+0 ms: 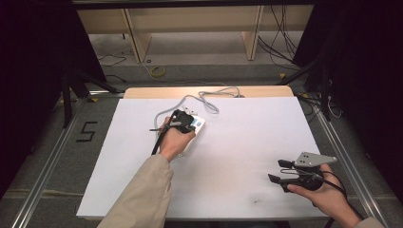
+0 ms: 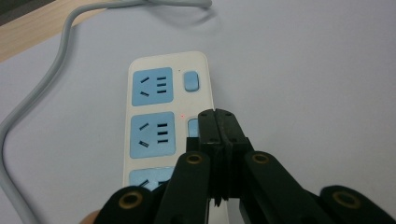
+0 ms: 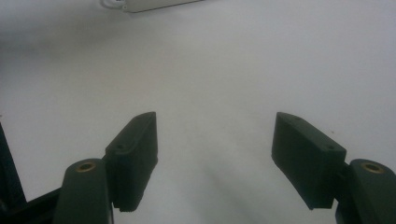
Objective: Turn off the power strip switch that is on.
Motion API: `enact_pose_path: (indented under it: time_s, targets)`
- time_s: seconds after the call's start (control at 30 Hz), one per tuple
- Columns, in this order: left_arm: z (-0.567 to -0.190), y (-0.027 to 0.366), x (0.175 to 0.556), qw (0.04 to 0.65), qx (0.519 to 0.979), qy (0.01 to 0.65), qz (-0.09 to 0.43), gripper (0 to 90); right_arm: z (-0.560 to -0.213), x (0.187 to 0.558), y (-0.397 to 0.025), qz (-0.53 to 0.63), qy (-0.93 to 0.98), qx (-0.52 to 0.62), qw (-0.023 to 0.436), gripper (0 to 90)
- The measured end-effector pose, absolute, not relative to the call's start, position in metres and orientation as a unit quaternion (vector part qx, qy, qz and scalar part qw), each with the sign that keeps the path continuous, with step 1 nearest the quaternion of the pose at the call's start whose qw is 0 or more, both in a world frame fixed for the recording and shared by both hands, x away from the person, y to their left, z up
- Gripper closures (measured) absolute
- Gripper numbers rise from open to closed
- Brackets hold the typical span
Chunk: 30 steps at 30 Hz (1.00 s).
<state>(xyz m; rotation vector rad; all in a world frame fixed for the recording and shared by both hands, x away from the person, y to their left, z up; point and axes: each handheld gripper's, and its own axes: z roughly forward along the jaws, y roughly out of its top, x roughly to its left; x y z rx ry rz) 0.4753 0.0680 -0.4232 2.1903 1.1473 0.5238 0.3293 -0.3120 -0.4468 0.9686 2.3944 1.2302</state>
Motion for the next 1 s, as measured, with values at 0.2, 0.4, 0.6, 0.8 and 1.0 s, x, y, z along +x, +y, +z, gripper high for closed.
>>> enact_pose_path:
  time_s: [0.2, 0.4, 0.6, 0.8, 1.0]
  targets:
    - [-0.425, 0.065, 0.481, 0.3, 0.824, 0.439, 0.195, 89.9, -0.447, 0.33, -0.312, 0.426, 0.829, 0.335, 0.14, 31.8]
    - [-0.432, 0.064, 0.49, 0.297, 0.824, 0.448, 0.18, 89.9, -0.447, 0.329, -0.312, 0.428, 0.828, 0.336, 0.139, 31.7]
    - [-0.434, 0.063, 0.496, 0.287, 0.826, 0.451, 0.18, 89.9, -0.447, 0.329, -0.312, 0.428, 0.828, 0.335, 0.14, 31.6]
    - [-0.437, 0.059, 0.502, 0.278, 0.83, 0.449, 0.179, 89.9, -0.447, 0.329, -0.312, 0.427, 0.829, 0.334, 0.139, 31.4]
    - [-0.441, 0.058, 0.507, 0.271, 0.833, 0.449, 0.176, 89.8, -0.447, 0.329, -0.312, 0.426, 0.829, 0.334, 0.138, 31.2]
